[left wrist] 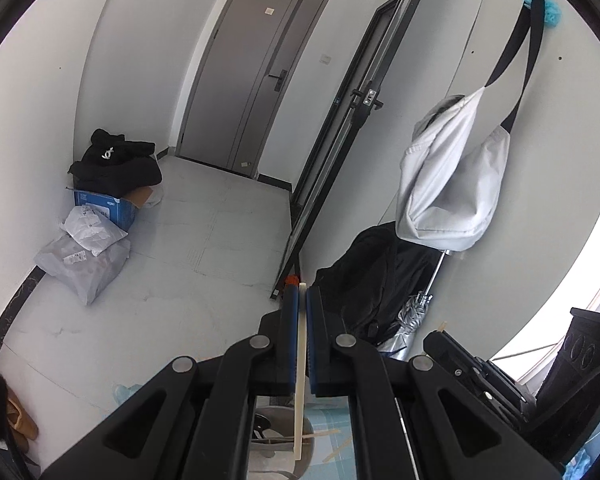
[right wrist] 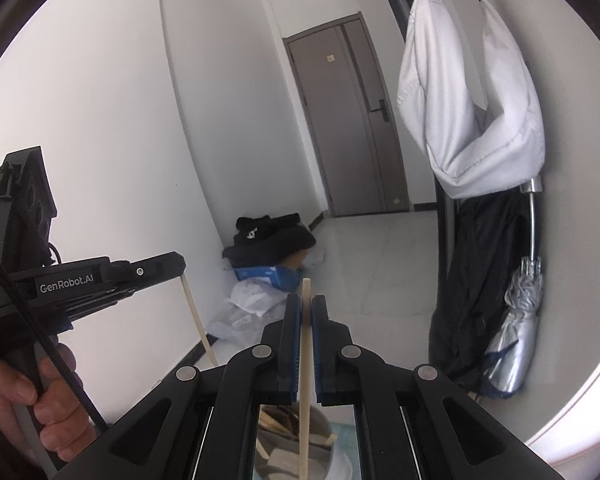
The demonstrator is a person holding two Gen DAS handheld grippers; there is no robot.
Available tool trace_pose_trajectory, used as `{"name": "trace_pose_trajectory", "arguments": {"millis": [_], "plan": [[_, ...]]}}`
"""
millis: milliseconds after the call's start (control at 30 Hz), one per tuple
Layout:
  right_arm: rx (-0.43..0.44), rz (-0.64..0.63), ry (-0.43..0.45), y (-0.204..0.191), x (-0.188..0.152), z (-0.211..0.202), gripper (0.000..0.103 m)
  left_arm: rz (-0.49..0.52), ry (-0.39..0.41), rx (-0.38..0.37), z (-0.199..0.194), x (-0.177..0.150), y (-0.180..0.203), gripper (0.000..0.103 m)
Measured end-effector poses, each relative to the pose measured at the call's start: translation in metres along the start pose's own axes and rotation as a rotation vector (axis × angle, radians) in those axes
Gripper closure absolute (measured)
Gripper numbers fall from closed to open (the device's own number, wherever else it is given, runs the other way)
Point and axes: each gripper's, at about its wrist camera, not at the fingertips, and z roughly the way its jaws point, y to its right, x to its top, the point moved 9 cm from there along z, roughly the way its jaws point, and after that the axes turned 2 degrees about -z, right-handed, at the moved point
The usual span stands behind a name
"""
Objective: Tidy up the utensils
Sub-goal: 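Carry both held chopsticks up toward the caddy with both tools, then lower the chopsticks into the caddy with both tools and open them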
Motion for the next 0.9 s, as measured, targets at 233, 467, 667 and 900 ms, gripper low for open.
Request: {"name": "trace_pose_trajectory", "arguments": {"millis": [233, 467, 667, 900], "plan": [[-0.013, -0.006, 0.009, -0.008, 0.009, 0.033, 0.098, -0.028, -0.01, 0.024, 0.027, -0.006, -0.028, 0.103], [-0.037, -0.101, -0.01, -0.021, -0.01, 0.064, 0.098, -0.094, 0.006, 0.044, 0.048, -0.016, -0.049, 0.103], [-0.026, -0.118, -0.027, -0.018, -0.033, 0.074, 0.098, -0.146, 0.004, 0.021, 0.052, -0.026, -0.057, 0.103], [0.019, -0.109, -0.055, -0.018, -0.061, 0.073, 0.098, -0.094, 0.031, 0.014, 0.042, -0.035, -0.047, 0.103]]}}
